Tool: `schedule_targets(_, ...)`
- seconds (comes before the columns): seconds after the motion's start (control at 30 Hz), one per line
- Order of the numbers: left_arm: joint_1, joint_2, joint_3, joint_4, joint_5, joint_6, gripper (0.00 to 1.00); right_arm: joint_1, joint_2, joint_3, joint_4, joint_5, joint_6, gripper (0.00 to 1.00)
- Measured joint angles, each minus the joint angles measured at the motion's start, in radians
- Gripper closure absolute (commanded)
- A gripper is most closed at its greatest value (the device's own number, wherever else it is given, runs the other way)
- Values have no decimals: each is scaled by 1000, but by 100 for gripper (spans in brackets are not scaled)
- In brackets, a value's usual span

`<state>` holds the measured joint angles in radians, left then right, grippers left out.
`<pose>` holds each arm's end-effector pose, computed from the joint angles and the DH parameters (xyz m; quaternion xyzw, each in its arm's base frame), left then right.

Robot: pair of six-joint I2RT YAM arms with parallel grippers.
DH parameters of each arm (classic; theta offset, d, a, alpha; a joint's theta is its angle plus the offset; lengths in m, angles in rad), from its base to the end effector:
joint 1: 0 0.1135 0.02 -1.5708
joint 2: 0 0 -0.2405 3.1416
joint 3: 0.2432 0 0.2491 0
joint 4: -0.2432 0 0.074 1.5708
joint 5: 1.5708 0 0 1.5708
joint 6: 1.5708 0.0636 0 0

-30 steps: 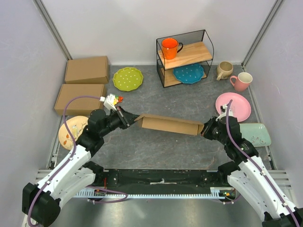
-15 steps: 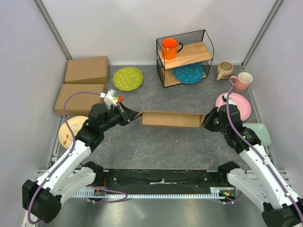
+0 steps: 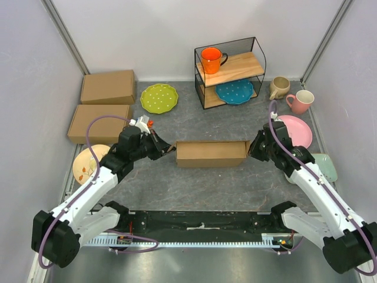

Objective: Fold the paper box

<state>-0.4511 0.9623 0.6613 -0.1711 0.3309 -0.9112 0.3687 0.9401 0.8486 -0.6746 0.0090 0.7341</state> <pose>0.2166 -0.1279 0.2354 -0.1081 0.8387 -0.4334 0.3116 0.2088 0.0800 0.2500 0.1689 0.9045 0.2016 0.3357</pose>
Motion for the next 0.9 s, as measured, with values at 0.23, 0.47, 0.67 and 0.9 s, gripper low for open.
schedule_targets(0.23,44,45,0,-22,-5,2,84,0,56,16,14,26,-30,53)
schedule_targets(0.47,85,74,15,-57,-4,29,70,0,119,81,15,66,-79,42)
schedule_targets(0.67,132,76,62,-95,12,74,61,0,112,168,-2,153,-146,37)
schedule_targets(0.9,197,76,90,-142,2,128,58,-5,63,216,-48,282,-215,35)
